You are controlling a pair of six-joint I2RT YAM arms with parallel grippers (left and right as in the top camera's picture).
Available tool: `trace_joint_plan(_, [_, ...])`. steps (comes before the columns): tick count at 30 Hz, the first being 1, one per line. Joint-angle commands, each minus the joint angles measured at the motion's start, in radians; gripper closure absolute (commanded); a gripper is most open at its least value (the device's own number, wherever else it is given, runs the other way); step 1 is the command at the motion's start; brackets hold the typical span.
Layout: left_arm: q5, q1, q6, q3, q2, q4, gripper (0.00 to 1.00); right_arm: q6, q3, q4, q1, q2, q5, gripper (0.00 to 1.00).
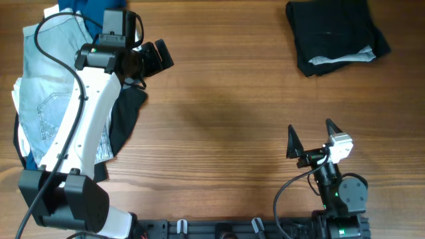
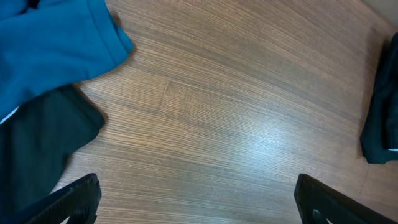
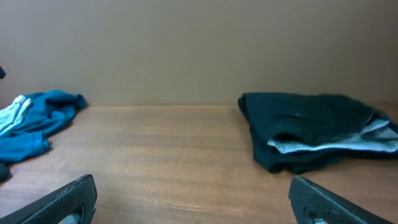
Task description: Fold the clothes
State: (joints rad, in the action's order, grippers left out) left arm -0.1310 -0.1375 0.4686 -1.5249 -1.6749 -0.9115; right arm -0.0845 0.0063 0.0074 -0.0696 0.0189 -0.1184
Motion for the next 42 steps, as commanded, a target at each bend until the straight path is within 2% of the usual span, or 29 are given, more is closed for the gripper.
trace_joint_plan(1, [0.002,-0.003,-0.016,0.003,-0.008,0.002,0.0,0.03,-0.001,0.0,-0.006,-0.014,0.014,0.0])
trace_joint_plan(19, [0.003,-0.002,-0.016,0.003,0.002,-0.004,0.0,0.03,-0.001,0.0,-0.006,-0.005,0.014,0.0])
trace_joint_plan(24, [0.012,-0.011,-0.02,0.007,0.106,-0.011,0.0,0.029,-0.001,0.0,-0.006,-0.005,0.014,0.0])
trace_joint_plan(26, [0.039,-0.011,-0.053,0.042,0.188,0.04,0.0,0.03,-0.001,0.0,-0.006,-0.005,0.014,0.0])
trace_joint_plan(29, [0.039,-0.011,-0.198,0.157,0.337,0.183,0.0,0.029,-0.001,0.0,-0.006,-0.005,0.014,0.0])
trace_joint_plan(32, [0.038,0.004,-0.283,0.311,0.491,0.312,0.0,0.03,-0.001,0.0,-0.006,-0.005,0.014,0.0])
trace_joint_plan(37, [-0.04,0.112,-0.282,0.724,0.819,0.622,0.0,0.03,-0.001,0.0,-0.006,-0.005,0.014,0.0])
trace_joint_plan(42, [-0.042,0.149,-0.283,1.079,1.124,0.875,0.0,0.03,-0.001,0.0,-0.006,-0.005,0.014,0.0])
